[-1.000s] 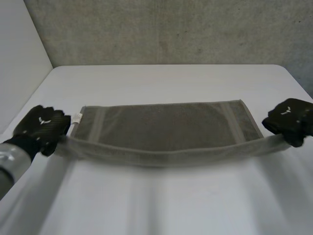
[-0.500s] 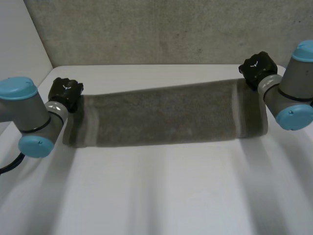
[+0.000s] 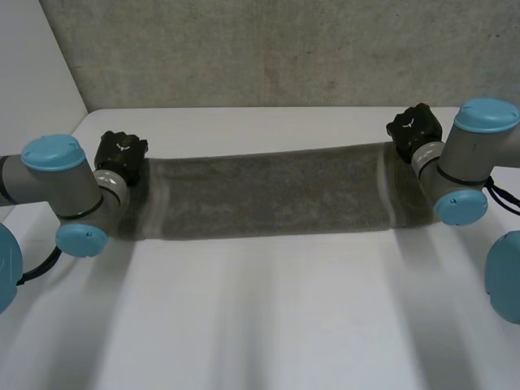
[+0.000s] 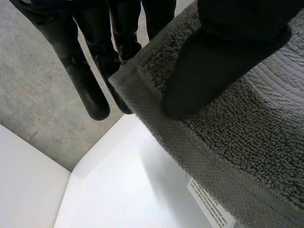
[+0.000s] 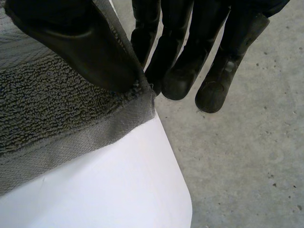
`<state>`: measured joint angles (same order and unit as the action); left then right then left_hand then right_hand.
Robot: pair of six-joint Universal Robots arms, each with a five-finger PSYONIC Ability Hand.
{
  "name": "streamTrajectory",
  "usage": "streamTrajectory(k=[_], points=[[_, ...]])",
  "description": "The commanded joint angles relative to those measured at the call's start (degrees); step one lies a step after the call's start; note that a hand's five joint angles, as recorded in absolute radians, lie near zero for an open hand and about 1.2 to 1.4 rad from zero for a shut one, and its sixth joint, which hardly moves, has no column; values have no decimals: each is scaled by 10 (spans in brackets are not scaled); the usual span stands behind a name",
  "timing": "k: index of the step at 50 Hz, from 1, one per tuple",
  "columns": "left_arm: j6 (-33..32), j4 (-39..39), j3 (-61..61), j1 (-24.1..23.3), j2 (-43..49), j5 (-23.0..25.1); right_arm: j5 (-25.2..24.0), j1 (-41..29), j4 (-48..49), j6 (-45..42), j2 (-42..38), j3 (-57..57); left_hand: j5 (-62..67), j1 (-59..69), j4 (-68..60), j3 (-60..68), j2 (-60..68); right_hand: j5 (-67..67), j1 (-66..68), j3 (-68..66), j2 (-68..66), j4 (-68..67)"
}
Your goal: Fold the laundry
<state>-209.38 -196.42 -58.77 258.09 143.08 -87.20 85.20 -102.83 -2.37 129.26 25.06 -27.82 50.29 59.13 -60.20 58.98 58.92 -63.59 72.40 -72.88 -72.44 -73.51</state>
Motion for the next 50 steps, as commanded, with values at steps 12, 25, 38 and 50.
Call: streamTrajectory(k=[12,25,38,50], points=[[8,7,-22,0,-72,-42,36,-6,26,159,93,3,-503,-491,502,-490,-489,636,-624,629,624,635],[121,2,-235,2,-265,-38,-30,24,-71,255,300,-225,-503,-491,502,-490,-489,636,-624,629,624,635],[217,-37,-412,12,-349,7,-100,79,-93,244,337,-413,-503,-491,502,-490,-489,393,-381,386,382,392],[220,-68,-433,14,-350,27,-141,96,-2,229,246,-442,-503,-491,502,-490,-489,408,-396,401,397,407]])
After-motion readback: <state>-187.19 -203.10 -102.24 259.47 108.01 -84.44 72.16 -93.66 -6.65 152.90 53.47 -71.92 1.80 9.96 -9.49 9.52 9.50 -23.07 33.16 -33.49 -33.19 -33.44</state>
